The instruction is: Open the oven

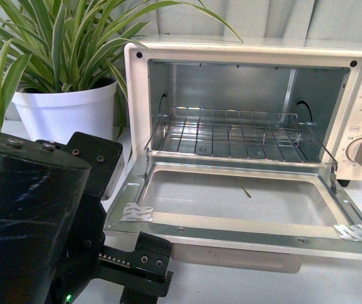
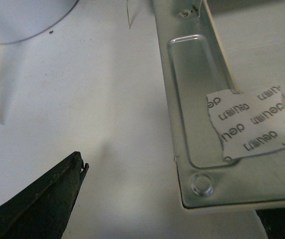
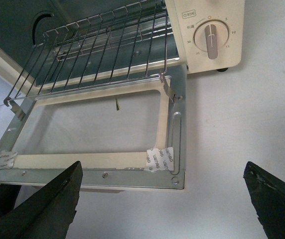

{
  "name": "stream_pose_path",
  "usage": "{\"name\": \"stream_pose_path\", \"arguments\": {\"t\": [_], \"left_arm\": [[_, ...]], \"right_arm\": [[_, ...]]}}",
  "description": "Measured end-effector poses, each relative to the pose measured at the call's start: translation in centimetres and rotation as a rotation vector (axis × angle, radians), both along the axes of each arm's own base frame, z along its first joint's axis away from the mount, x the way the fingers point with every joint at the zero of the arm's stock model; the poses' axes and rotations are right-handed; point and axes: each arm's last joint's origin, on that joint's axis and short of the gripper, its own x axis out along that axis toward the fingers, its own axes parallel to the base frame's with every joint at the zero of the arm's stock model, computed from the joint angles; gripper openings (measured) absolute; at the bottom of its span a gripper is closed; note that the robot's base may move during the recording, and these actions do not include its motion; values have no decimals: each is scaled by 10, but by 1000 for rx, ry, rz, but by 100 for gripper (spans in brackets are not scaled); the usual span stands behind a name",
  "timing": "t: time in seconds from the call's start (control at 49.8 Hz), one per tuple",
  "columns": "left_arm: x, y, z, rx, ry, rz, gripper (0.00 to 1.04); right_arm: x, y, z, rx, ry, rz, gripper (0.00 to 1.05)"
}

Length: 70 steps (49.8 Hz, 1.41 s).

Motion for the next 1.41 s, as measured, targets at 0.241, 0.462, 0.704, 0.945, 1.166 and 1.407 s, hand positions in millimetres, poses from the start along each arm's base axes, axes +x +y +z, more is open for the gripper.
{"name": "stream_pose_path", "arguments": {"t": [0.241, 0.462, 0.704, 0.945, 1.166, 1.407], "left_arm": [[-20, 6, 10, 40, -59, -58, 98], [-56, 20, 35, -17, -189, -122, 98], [-101, 48, 57, -66, -307, -148, 98], [-136, 73, 63, -61, -391, -136, 98], [-150, 93, 64, -134, -415, -40, 98], [-150, 98, 62, -188, -418, 33, 93]], "right_arm": [[-11, -9, -5, -10, -19, -15, 95], [-30, -13, -8, -63, -65, 5, 95], [-64, -12, -13, -151, -142, 5, 95], [-82, -13, -17, -150, -218, -5, 95], [-82, -13, -25, -147, -271, -27, 95], [-82, -13, -26, -172, -312, -66, 92]]}}
